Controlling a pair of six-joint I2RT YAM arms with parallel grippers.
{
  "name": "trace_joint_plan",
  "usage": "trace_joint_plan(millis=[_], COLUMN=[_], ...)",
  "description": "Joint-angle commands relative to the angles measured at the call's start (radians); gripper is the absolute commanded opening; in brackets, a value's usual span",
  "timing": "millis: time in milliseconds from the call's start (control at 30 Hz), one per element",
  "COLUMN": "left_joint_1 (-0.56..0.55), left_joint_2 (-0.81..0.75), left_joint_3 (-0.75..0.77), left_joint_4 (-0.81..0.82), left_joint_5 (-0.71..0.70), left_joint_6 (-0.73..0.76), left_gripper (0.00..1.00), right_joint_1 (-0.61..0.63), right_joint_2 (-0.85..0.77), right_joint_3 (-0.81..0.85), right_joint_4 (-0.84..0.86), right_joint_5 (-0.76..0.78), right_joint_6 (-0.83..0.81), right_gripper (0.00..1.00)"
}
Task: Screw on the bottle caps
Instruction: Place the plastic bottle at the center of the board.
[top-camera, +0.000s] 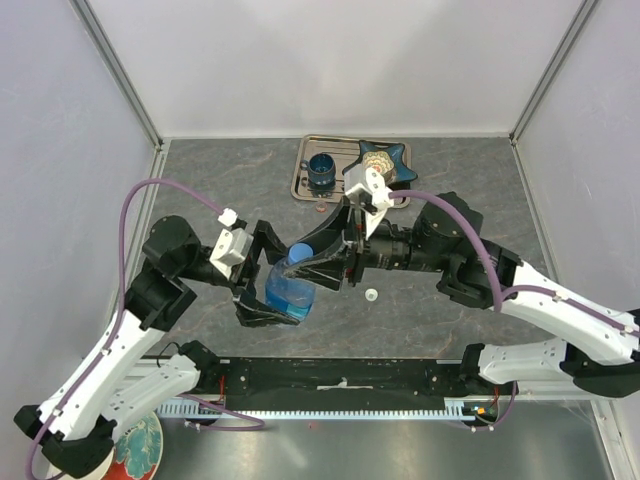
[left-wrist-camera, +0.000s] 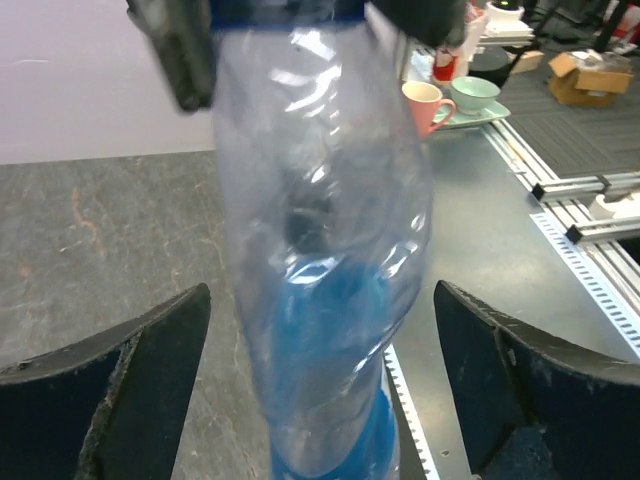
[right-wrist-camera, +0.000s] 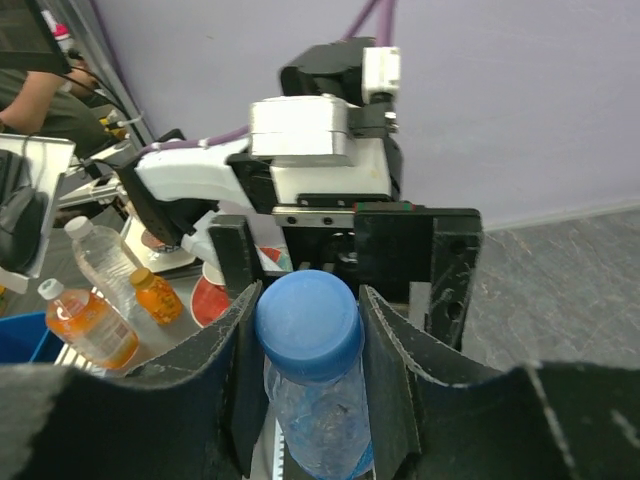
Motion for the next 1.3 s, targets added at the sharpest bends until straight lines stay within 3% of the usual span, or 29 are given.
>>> trace_joint_plan(millis=[0, 167, 400, 600, 667, 933, 1033, 1267], left_joint_1=[0.004, 0.018, 0.093, 0.109, 0.109, 0.121, 0.121, 0.121], left_joint_2=[-0.068, -0.169, -0.312, -0.344, -0.349, -0.335, -0.317, -0.288], left_joint_3=[-0.01, 0.024, 0.15, 0.259, 0.3, 0.348, 0.357, 0.417], left_joint_4=[-0.061, -0.179, -0.276, -0.328, -0.336, -0.397, -0.378, -0.344], left_joint_5=[-0.162, -0.343, -1.036, -1.293, -1.306, -1.045, -1.037, -1.014], left_joint_6=[-0.017, 0.089, 0.124, 0.193, 0.207, 0.135, 0.111, 0.046], left_gripper=[0.99, 0.99, 0.99, 0.99, 0.99, 0.99, 0.99, 0.99], right_joint_1=[0.002, 0.002, 0.002, 0.004, 0.002, -0.01, -0.025, -0.047], right_joint_2=[0.034, 0.073, 0.218, 0.437, 0.545, 1.003, 1.115, 1.232], right_joint_3=[0.074, 0.111, 0.192, 0.356, 0.439, 0.871, 0.96, 0.97], right_joint_4=[-0.024, -0.083, -0.138, -0.147, -0.141, -0.143, -0.092, 0.042], right_joint_5=[0.107, 0.208, 0.274, 0.316, 0.343, 0.408, 0.437, 0.474], right_joint_6=[-0.041, -0.1, -0.156, -0.186, -0.192, -0.193, -0.173, -0.144], right_gripper=[0.11, 0.09, 0.08, 0.07, 0.06, 0.06, 0.06, 0.07])
